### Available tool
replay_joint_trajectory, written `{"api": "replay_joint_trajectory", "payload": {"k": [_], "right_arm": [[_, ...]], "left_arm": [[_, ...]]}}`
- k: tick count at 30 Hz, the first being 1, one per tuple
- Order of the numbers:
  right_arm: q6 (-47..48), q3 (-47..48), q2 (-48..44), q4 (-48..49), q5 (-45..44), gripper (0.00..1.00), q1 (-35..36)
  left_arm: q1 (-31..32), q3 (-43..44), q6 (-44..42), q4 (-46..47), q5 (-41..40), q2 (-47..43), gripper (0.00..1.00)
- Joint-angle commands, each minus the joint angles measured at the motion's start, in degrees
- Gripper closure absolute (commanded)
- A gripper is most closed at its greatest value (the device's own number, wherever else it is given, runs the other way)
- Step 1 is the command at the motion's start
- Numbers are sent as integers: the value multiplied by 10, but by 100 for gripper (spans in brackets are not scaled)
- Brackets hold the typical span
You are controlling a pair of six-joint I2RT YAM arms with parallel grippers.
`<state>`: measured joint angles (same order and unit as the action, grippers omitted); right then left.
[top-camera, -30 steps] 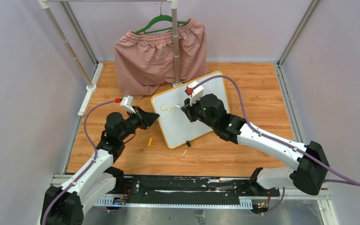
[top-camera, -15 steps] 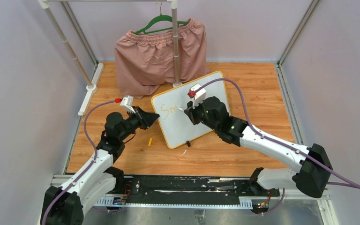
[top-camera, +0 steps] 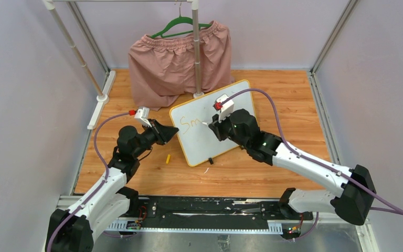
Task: Write a sentence on the whiteboard
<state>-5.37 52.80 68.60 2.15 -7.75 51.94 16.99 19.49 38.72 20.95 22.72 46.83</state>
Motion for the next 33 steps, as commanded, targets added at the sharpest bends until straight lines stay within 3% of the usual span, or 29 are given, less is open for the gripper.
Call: {"api": "replay_joint_trajectory", "payload": {"k": [1,6,14,23,33], "right_arm": [[-12,19,-42,-7,-7,100,-9],[-5,13,-63,4,-23,100,-9],[51,-37,-84,107,-42,100,-9],[4,10,-45,63,5,100,-38],[4,-27,-37,137,14,100,-38]], "left_arm": [[-1,-5,-5,10,9,-8,100],[-1,-5,-5,10,9,-7,100],[-1,-6,-5,10,11,-8,100],[-1,-7,-4,10,10,-8,100],[-1,-9,-5,10,9,-8,100]]}}
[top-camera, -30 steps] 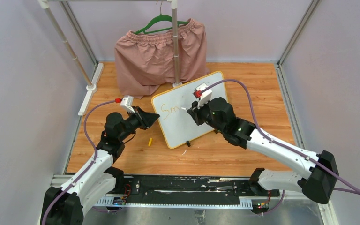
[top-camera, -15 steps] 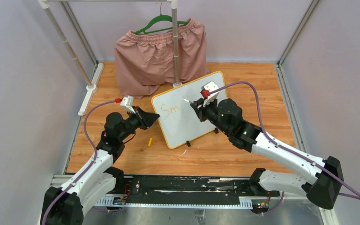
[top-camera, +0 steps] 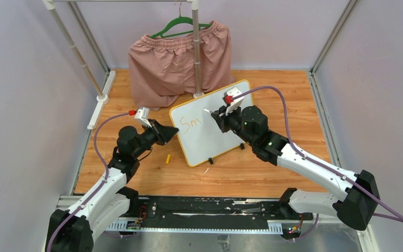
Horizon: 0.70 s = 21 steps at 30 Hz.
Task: Write a sentence on the whiteboard
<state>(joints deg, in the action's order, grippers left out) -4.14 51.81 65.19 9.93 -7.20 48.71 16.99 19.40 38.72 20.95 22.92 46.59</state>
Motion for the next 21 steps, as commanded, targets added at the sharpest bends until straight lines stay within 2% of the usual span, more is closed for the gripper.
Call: {"api": "replay_joint_trajectory", "payload": {"k": [1,9,21], "right_arm": [[-9,-22,-3,70,8,100,-5],[-2,10,13,5,11,100,-5],[-8,19,37,-2,22,100,-5]], "left_arm": [[-1,-8,-4,10,7,-6,100],[-1,-9,-5,9,7,-4,100],[-1,-9,-4,9,8,-4,100]]}}
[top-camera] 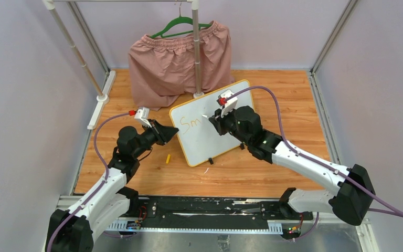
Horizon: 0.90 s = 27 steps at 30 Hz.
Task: Write a sentence on the whiteboard
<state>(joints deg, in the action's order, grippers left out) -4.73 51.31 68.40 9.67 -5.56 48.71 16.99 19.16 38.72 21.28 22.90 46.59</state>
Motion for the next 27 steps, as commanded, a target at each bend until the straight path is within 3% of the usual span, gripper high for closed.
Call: {"api": "replay_joint_trajectory", "payload": {"k": [1,27], "right_arm": [[-3,23,5,1,8,100,-5],[-16,-5,-16,30,6,100,-6]], "left_arm": [[-1,-7,-5,6,8,-5,100],[-1,-8,-4,6,9,-10,100]]}}
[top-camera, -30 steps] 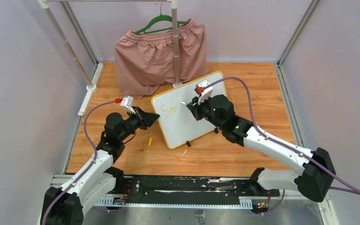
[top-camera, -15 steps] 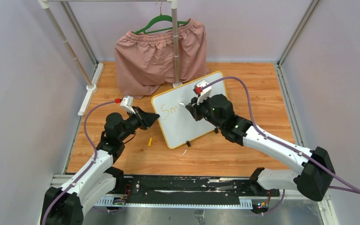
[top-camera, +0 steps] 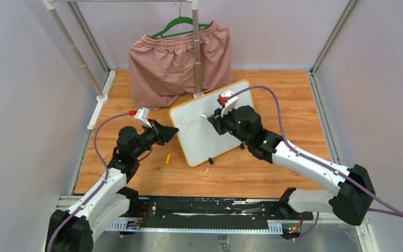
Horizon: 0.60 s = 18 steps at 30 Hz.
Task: Write a sentence on the whiteboard
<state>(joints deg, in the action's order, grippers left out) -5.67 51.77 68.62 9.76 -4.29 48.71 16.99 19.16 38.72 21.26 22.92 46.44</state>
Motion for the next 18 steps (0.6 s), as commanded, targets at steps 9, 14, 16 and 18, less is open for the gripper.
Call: {"api": "replay_joint_trajectory", "payload": {"k": [9,14,16,18], "right_arm": [[-7,-42,-45,29,-7,100,-5],[-10,-38,-37,27,-7,100,-5],[-10,-32,-31,24,-7,100,-5],[-10,-26,-25,23,-9,100,-5]], "left_arm": [[-1,-7,-4,6,9,-10,100],[-1,-7,-4,7,9,-8,100],[-1,-7,-4,6,9,-9,100],[-1,-7,-4,6,9,-9,100]]}}
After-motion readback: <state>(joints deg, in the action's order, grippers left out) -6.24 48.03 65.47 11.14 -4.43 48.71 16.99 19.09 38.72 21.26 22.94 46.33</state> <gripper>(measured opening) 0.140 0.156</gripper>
